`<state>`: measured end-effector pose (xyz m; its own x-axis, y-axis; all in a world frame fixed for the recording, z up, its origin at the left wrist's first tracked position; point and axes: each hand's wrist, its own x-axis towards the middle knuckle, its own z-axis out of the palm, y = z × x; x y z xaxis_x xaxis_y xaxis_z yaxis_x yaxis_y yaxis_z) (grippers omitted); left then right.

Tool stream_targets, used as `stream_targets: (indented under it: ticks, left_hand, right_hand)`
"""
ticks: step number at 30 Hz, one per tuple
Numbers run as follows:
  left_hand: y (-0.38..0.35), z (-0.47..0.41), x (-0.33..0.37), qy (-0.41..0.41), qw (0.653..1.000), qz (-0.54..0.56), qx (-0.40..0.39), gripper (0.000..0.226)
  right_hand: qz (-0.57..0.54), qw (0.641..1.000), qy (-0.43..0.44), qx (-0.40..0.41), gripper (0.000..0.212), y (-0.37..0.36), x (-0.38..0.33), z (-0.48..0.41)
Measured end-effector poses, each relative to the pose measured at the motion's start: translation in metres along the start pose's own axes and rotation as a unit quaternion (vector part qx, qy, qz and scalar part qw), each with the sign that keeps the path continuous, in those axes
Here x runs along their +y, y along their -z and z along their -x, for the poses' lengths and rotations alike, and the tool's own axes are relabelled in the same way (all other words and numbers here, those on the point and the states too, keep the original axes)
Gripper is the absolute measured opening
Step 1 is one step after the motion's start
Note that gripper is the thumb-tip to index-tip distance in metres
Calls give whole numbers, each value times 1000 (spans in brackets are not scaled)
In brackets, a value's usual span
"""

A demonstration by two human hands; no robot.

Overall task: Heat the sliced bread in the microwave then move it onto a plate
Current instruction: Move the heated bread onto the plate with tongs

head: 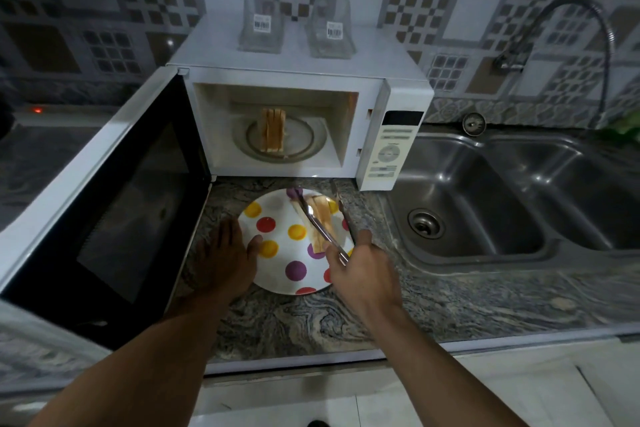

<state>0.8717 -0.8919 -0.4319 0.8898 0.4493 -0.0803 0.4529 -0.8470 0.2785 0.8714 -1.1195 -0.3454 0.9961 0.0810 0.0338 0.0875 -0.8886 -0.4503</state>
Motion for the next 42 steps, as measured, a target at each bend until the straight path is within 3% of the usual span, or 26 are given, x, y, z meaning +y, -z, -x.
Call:
stream_targets:
  ticks: [5,13,26,33,42]
  left_hand:
    - [-1,0,1,-2,999,19,27,68]
    - [-7,-2,-1,14,999,22,41,84]
    - [-13,-6,0,30,997,38,53,77]
    - [-19,-9,-6,24,997,9,69,74]
    - [-17,-8,-9,7,997,-10,76,70]
  right_hand:
    - [-15,1000,0,11,56,15,-29,-37]
    - [-57,998,-4,-11,53,11,-78,-110]
    - [-119,990,-47,-57,53,-35,-127,-184]
    - [-99,992,-31,-73,53,-48,-136,-204]
    - [-92,993,-24,-68,23,-55,-137,-210]
